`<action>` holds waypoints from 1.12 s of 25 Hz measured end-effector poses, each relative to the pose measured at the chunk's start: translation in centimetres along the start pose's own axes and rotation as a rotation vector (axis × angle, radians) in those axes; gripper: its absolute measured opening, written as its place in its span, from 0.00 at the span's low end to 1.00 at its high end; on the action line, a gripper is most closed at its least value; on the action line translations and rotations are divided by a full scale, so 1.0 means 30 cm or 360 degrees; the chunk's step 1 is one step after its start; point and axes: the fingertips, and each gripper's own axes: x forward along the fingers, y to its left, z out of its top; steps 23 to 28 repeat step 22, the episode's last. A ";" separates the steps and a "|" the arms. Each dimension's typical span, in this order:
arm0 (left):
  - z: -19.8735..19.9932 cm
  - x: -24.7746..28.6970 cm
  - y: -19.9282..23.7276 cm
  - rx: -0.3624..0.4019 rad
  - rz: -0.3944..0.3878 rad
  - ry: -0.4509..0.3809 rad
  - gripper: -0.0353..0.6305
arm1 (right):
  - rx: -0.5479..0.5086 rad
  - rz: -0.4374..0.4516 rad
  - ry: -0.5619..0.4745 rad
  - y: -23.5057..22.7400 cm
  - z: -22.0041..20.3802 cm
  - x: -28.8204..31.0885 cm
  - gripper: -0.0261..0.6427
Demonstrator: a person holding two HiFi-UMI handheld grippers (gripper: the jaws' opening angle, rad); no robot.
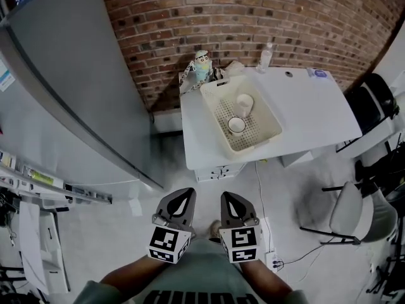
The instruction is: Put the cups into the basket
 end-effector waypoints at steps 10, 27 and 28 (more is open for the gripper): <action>-0.001 -0.001 0.032 0.0007 -0.0082 0.0000 0.05 | -0.0001 -0.0090 -0.0005 0.017 0.010 0.011 0.06; 0.016 0.021 0.035 0.0006 -0.0117 -0.0006 0.05 | 0.0016 -0.0109 -0.0012 0.015 0.038 0.016 0.06; 0.016 0.021 0.035 0.0006 -0.0117 -0.0006 0.05 | 0.0016 -0.0109 -0.0012 0.015 0.038 0.016 0.06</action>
